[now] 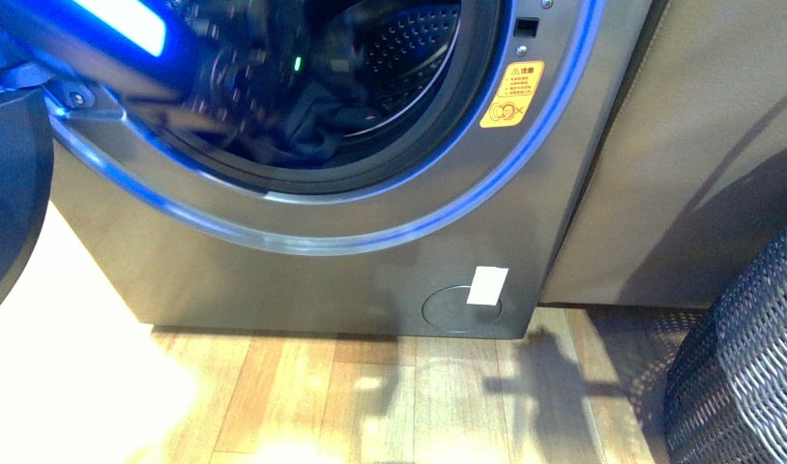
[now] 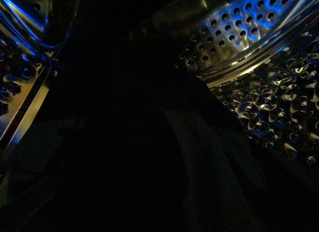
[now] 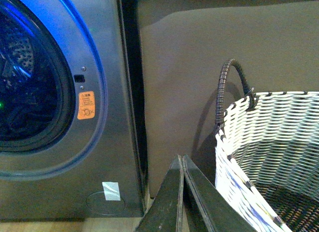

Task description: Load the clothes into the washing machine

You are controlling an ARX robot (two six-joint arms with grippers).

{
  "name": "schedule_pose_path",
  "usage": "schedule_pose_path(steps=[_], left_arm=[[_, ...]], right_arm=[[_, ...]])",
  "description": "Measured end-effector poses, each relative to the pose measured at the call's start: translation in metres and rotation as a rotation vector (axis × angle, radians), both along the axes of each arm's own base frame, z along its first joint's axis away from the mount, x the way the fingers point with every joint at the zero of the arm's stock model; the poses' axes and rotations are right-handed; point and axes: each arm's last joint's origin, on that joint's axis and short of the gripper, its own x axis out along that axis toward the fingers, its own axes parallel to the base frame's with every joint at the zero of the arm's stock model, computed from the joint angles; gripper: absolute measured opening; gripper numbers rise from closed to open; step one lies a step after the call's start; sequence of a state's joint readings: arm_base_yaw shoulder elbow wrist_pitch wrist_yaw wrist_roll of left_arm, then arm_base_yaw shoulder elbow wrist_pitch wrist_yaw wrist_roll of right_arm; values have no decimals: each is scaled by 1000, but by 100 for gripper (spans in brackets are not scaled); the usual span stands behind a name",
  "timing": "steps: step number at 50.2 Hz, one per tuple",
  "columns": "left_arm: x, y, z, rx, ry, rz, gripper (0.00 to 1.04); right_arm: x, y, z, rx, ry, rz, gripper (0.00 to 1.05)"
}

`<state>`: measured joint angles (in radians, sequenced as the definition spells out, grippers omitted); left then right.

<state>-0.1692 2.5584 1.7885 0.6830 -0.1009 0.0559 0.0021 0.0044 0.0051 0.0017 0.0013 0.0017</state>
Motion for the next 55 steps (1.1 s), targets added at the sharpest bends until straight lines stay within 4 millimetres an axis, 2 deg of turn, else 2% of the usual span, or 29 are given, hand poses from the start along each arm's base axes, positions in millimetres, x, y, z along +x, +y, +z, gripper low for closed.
schedule_pose_path(steps=[11, 15, 27, 34, 46, 55], left_arm=[[-43, 2, 27, -13, -43, -42, 98], [-67, 1, 37, -15, -48, -69, 98], [-122, 0, 52, -9, -17, -139, 98], [-149, 3, 73, 1, -8, -177, 98], [-196, 4, 123, 32, -9, -237, 98], [-244, 7, 182, 8, -54, -277, 98]], right_arm=[[0, 0, 0, 0, 0, 0, 2], [0, 0, 0, 0, 0, 0, 2], [0, 0, 0, 0, 0, 0, 2], [0, 0, 0, 0, 0, 0, 2], [0, 0, 0, 0, 0, 0, 2], [0, 0, 0, 0, 0, 0, 2]])
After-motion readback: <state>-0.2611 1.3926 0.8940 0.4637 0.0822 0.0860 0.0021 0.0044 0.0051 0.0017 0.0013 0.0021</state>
